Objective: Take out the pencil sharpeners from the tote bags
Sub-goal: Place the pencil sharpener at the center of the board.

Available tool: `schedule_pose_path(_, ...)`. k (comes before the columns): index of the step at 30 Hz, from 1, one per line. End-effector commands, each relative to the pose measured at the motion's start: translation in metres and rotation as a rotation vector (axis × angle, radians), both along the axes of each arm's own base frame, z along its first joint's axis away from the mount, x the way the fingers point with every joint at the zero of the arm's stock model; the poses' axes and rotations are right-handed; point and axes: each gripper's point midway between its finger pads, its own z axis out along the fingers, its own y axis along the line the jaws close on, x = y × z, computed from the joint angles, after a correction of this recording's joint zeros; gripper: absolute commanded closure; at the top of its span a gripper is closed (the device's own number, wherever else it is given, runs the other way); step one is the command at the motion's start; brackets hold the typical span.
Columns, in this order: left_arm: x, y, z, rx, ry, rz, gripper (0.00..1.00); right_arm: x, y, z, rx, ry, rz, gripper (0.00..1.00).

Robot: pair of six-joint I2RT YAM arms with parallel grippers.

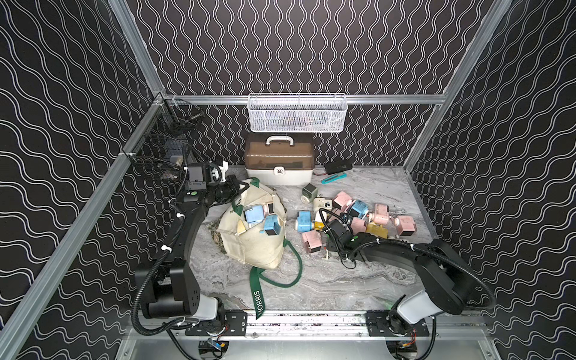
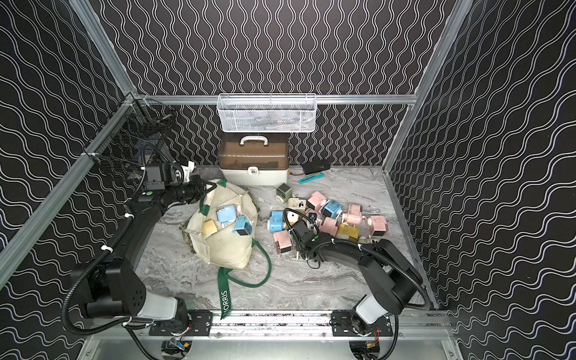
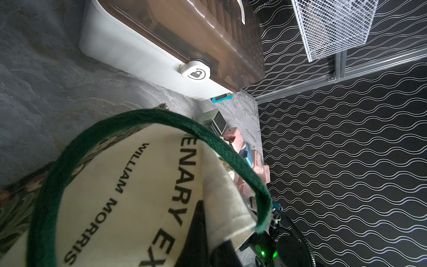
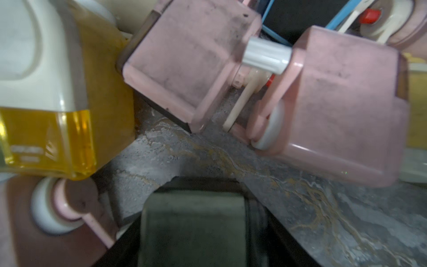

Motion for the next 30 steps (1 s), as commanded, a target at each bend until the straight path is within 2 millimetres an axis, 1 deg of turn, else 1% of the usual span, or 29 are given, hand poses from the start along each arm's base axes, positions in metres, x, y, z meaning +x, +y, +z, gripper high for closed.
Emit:
schedule_pose_path(1,0.003,0.000,0.011,0.006,-0.052,-0.005,1.00,0.011,0.012,-0.002,0.038,-0.014,0.021,0.25)
schedule_pose_path(4,0.004,0.000,0.010,0.005,-0.047,-0.006,1.00,0.012,0.015,-0.006,0.040,-0.002,0.028,0.19)
schedule_pose_path(7,0.004,0.000,0.010,0.006,-0.048,-0.005,1.00,0.011,0.013,0.004,0.047,-0.013,0.021,0.11)
schedule_pose_path(9,0.004,0.000,0.010,0.005,-0.046,-0.006,1.00,0.009,0.009,0.017,0.055,-0.034,0.012,0.08)
schedule_pose_path(13,0.004,0.000,0.010,0.005,-0.047,-0.005,1.00,-0.002,0.007,0.057,0.091,-0.101,0.024,0.05)
schedule_pose_path(15,0.004,0.000,0.010,0.004,-0.046,-0.005,1.00,-0.009,0.010,0.076,0.093,-0.135,0.043,0.04)
schedule_pose_path(17,0.004,0.000,0.010,0.005,-0.046,-0.005,1.00,-0.018,0.019,0.094,0.088,-0.176,0.079,0.05)
schedule_pose_path(19,0.004,0.000,0.010,0.005,-0.048,-0.006,1.00,-0.029,0.038,0.112,0.086,-0.210,0.141,0.05)
schedule_pose_path(23,0.004,0.000,0.011,0.005,-0.049,-0.005,1.00,-0.057,0.086,0.144,0.068,-0.270,0.268,0.06)
schedule_pose_path(25,0.004,0.000,0.010,0.004,-0.047,-0.005,1.00,-0.071,0.111,0.151,0.070,-0.284,0.333,0.09)
schedule_pose_path(27,0.004,0.000,0.009,0.004,-0.046,-0.006,1.00,-0.084,0.137,0.153,0.071,-0.284,0.400,0.10)
schedule_pose_path(29,0.004,0.000,0.009,0.005,-0.045,-0.006,1.00,-0.096,0.164,0.151,0.072,-0.275,0.465,0.12)
schedule_pose_path(30,0.004,0.000,0.010,0.004,-0.046,-0.007,1.00,-0.099,0.177,0.153,0.085,-0.272,0.490,0.13)
